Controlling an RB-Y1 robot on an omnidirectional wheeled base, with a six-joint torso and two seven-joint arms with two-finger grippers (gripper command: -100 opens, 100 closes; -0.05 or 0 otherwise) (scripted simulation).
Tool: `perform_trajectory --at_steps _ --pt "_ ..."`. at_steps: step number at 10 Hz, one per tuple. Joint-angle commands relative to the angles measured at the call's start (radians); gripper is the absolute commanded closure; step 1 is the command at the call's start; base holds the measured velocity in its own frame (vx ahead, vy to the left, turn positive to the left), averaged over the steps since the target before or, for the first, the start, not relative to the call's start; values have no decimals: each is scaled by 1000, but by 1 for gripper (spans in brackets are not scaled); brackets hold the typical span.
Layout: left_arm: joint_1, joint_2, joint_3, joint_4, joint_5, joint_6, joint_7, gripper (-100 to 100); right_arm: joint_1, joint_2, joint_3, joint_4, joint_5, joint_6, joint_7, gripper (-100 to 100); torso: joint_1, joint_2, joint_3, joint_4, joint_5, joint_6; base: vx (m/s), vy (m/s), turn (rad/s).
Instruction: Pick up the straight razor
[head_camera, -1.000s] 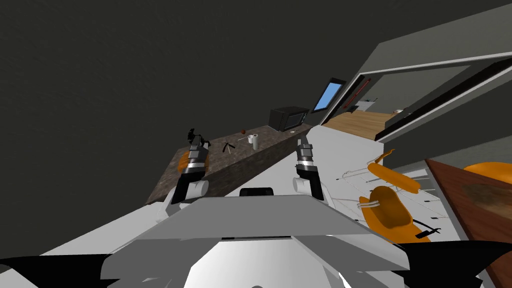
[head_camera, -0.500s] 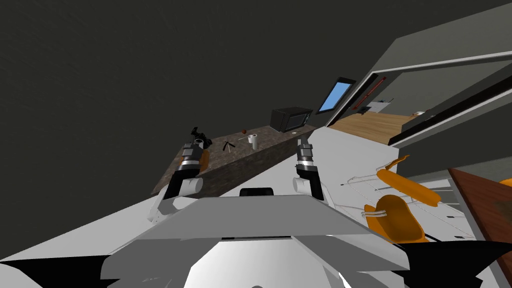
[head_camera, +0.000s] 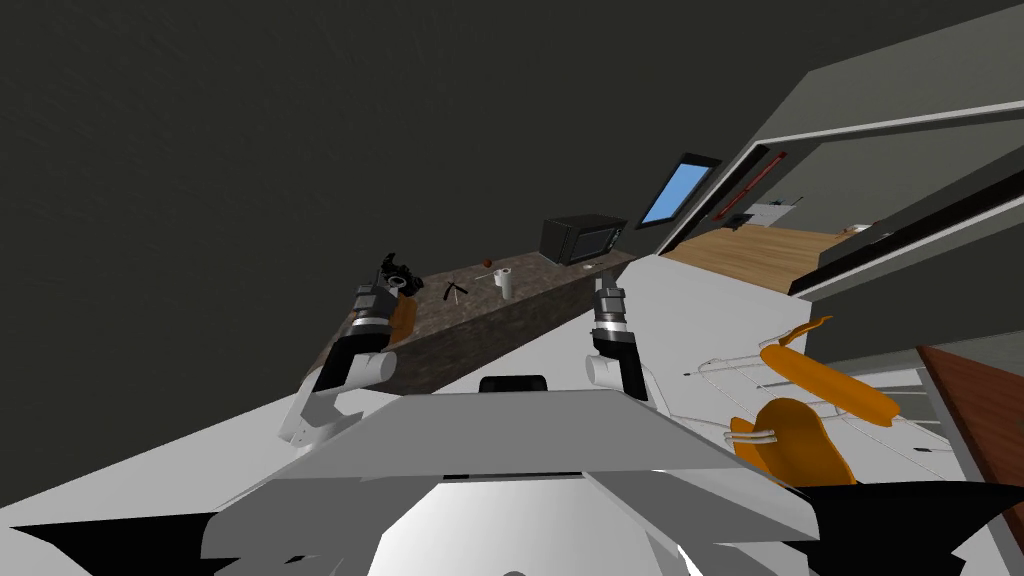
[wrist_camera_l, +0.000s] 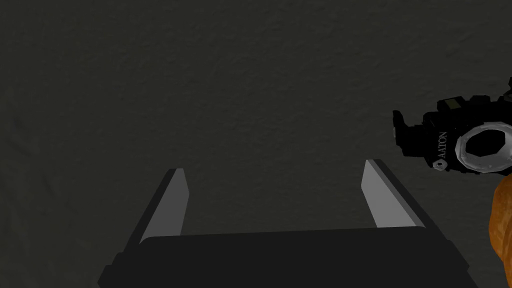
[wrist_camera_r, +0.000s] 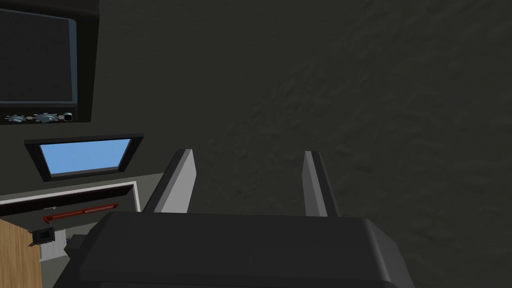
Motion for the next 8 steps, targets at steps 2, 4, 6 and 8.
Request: perform_trajectory --at_steps 2,4,6,8 --pt "-25 20 49 28 14 74 19 -100 0 0 0 0 0 0 0 0 0 -1 -1 0 0 0 29 -71 5" --pt "-34 28 67 38 17 116 24 -100 0 0 0 0 0 0 0 0 -1 -2 -1 0 0 0 14 -70 -18" --pt "-50 42 100 60 21 177 30 -100 0 0 0 0 0 0 0 0 -2 -1 -1 0 0 0 24 -96 -74" --pt "-57 49 115 73 21 216 31 -100 0 0 0 0 0 0 0 0 -1 -2 -1 0 0 0 26 -56 -41"
